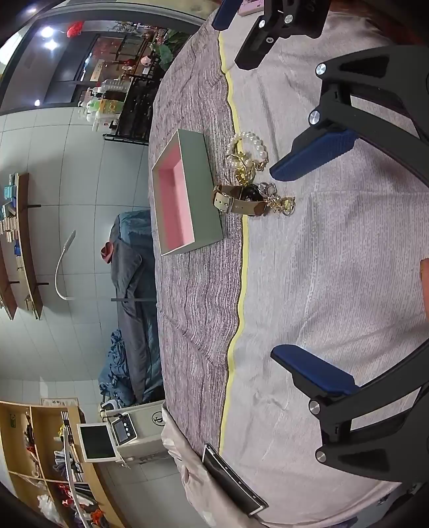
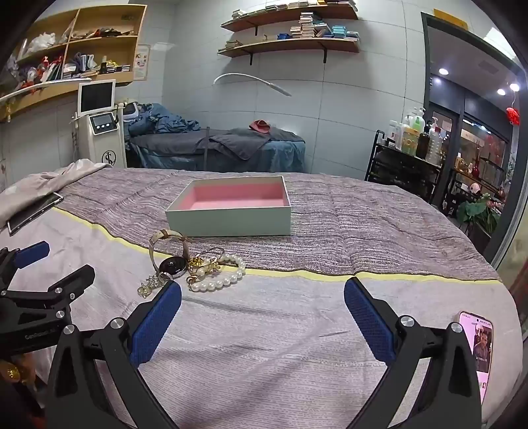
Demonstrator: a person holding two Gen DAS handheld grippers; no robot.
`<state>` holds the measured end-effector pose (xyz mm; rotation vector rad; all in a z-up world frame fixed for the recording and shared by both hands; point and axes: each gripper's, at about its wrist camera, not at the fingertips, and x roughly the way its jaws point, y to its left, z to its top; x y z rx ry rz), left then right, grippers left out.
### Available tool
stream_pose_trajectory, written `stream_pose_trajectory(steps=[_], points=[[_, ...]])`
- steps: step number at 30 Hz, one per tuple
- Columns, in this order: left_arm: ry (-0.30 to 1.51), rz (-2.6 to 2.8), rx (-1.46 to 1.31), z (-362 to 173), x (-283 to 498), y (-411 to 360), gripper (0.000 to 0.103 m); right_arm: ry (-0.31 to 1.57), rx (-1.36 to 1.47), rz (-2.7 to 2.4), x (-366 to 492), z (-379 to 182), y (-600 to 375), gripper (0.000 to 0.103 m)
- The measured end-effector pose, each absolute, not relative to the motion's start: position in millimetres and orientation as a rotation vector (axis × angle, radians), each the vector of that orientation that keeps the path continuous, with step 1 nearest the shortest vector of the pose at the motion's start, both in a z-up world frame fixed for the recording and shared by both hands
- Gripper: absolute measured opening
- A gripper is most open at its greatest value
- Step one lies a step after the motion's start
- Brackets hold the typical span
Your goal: Organize jewelry
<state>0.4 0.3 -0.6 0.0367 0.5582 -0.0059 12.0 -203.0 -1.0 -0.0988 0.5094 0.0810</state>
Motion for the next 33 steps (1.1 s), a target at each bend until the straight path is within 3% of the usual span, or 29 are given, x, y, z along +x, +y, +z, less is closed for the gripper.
stream_pose_trajectory(steps=[33], points=[[0.562, -0.005, 0.046, -3.2, 1.6, -2.5, 0.098, 0.526, -0.088, 0.074, 15.3, -2.8, -207.2, 0.097]])
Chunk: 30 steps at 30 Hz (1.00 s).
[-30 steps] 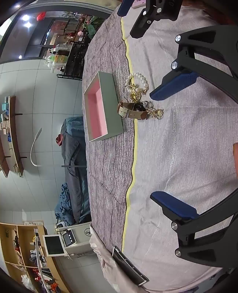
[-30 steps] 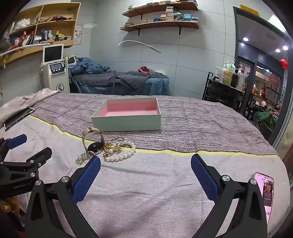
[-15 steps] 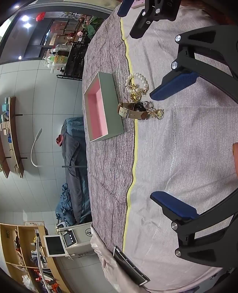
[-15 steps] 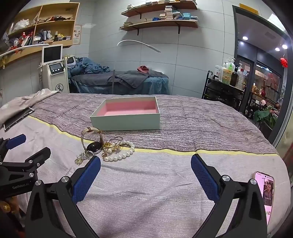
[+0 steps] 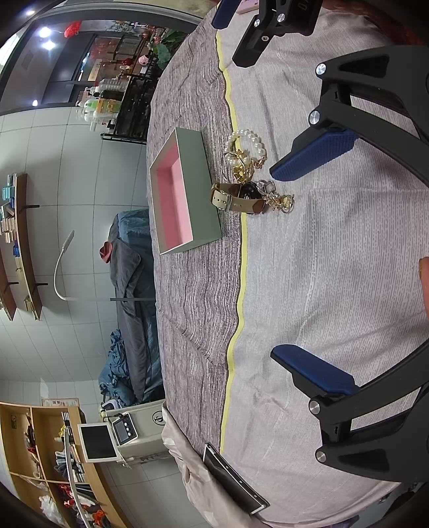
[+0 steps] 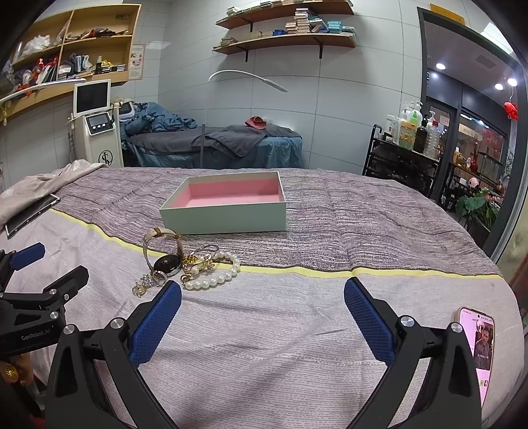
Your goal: Organize jewelry
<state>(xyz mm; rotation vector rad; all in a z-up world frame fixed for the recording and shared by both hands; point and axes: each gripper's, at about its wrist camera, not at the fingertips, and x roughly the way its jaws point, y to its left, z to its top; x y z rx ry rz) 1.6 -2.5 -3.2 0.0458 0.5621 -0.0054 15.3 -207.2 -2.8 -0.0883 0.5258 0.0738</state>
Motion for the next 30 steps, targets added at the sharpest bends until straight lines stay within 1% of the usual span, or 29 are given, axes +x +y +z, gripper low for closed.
stream_pose_trajectory(steps=[30], points=[[0.567, -0.001, 0.054, -6.9, 3.6, -5.2, 0.098, 0.541, -0.081, 0.073, 17.4, -5.5, -209.4, 0.097]])
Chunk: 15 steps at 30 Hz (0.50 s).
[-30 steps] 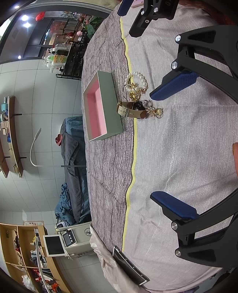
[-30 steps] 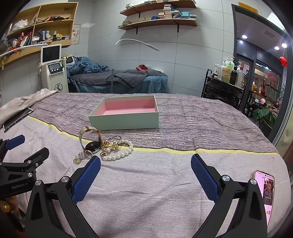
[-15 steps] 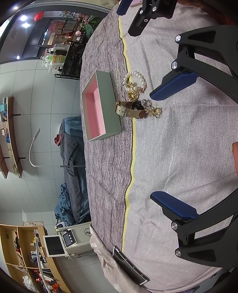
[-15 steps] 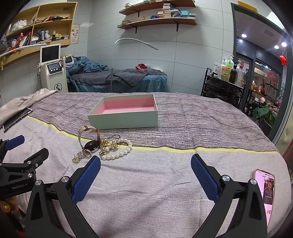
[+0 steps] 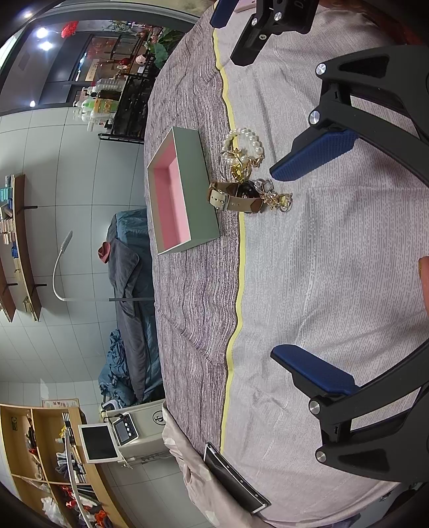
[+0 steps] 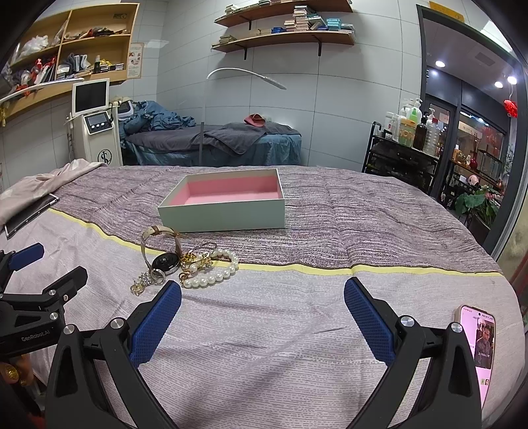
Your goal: Organize jewelry
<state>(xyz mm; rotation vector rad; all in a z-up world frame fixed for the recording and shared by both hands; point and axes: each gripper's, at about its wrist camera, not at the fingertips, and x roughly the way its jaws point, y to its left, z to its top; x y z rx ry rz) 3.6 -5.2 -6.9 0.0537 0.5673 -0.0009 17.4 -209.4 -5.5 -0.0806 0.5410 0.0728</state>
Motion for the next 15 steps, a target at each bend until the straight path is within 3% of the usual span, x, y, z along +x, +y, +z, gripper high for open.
stream_pose_trajectory(steps=[15], points=[[0.578, -0.002, 0.051, -8.3, 5.8, -4.0, 0.098, 0.554, -0.091, 0.073, 19.5, -7.6, -205.1, 0.097]])
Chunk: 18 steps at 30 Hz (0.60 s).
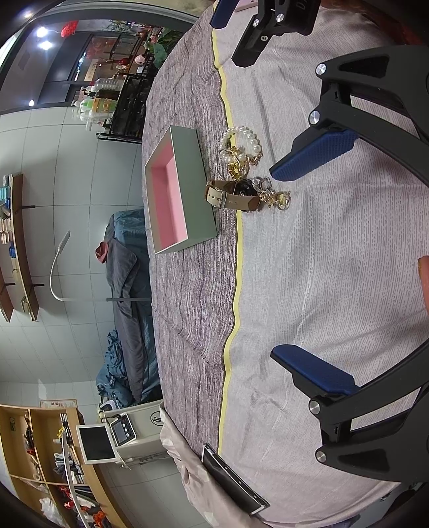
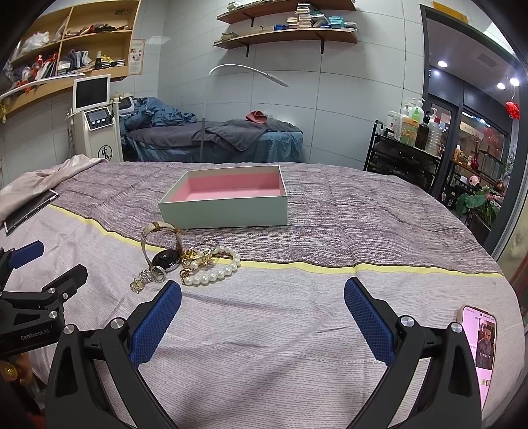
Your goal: Organize jewelry
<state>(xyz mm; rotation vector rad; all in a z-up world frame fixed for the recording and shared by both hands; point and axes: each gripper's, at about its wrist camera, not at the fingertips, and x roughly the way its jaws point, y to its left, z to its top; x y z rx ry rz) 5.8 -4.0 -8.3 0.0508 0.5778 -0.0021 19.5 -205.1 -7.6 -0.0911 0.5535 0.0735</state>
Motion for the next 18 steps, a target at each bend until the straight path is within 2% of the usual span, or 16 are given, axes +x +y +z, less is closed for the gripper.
stream_pose_trajectory(steps=[18], points=[[0.587, -0.015, 0.049, -11.1, 8.8, -1.0, 0.098, 0.565, -0.093, 0.074, 21.6, -11.5, -203.6, 0.097]])
